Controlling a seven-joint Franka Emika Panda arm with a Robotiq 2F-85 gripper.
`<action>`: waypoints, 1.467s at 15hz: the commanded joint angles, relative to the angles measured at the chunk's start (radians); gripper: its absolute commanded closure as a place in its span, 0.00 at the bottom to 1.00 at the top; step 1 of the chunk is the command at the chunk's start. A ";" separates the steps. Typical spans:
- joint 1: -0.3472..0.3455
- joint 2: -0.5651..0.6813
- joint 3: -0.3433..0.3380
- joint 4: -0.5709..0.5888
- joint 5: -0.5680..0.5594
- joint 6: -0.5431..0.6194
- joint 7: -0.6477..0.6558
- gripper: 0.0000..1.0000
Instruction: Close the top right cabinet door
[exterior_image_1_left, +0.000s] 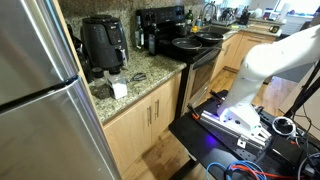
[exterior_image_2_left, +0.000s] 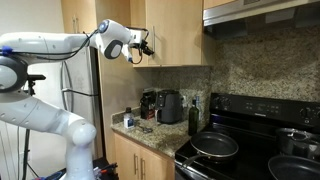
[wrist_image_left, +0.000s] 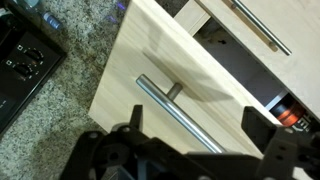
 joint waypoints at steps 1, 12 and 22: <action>-0.006 0.001 0.004 0.003 0.006 -0.004 -0.003 0.00; 0.102 0.271 0.003 0.214 0.061 0.229 0.058 0.00; 0.075 0.448 0.060 0.399 0.080 0.021 0.117 0.00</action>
